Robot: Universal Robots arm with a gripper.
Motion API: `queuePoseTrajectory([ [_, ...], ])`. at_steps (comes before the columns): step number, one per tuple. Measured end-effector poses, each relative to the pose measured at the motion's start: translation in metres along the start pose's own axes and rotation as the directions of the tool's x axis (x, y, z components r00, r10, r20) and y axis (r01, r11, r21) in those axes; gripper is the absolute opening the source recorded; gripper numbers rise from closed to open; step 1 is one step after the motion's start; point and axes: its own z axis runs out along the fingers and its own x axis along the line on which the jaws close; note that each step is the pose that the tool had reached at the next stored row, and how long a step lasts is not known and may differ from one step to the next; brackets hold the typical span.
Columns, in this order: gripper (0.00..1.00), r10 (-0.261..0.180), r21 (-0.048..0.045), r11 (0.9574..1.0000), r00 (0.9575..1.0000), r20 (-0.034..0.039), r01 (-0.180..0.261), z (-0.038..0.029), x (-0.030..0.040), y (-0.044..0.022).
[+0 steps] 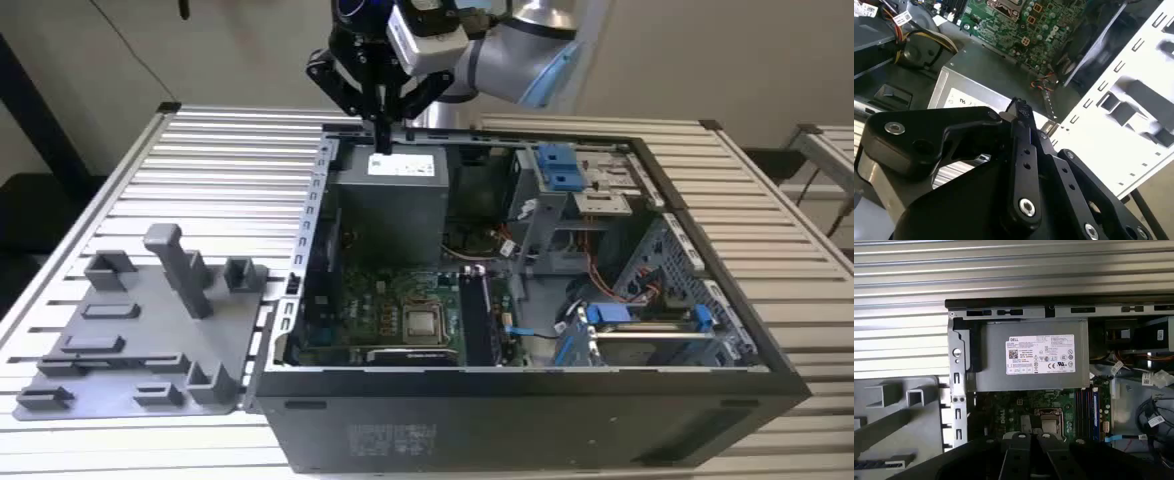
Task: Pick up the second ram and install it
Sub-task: 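Reach for the second ram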
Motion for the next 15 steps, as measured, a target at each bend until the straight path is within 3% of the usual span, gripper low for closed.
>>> queuePoseTrajectory([
  [15,0.11,0.000,-0.0001,1.0000,1.0000,0.0001,0.000,0.0000,0.0000,0.0000],
])
